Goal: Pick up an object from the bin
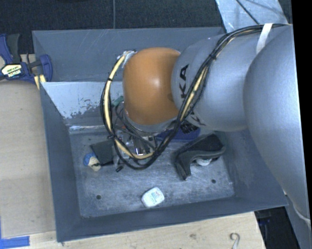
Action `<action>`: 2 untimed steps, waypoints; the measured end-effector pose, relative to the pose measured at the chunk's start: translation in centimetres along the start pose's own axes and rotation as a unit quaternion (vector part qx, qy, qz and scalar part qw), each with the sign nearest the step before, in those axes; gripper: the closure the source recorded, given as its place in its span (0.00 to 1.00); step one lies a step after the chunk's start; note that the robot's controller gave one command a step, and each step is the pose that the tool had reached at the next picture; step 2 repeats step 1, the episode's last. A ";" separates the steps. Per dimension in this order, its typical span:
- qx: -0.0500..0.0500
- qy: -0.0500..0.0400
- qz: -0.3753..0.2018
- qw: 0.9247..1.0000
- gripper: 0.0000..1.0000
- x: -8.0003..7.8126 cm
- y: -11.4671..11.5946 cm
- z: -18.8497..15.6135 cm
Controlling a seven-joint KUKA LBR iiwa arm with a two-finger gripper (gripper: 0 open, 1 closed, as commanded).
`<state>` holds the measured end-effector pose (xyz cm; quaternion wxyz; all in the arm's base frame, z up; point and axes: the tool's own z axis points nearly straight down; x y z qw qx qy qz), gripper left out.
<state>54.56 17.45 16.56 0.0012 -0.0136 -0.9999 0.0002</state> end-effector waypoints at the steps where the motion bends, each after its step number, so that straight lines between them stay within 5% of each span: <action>1: -0.002 -0.006 0.004 1.000 1.00 0.1 1.1 -6.8; 2: -0.002 -0.006 0.004 1.000 1.00 0.1 1.1 -6.8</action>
Offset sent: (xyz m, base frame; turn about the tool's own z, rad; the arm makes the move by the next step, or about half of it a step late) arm -0.0030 0.0103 0.0637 0.0104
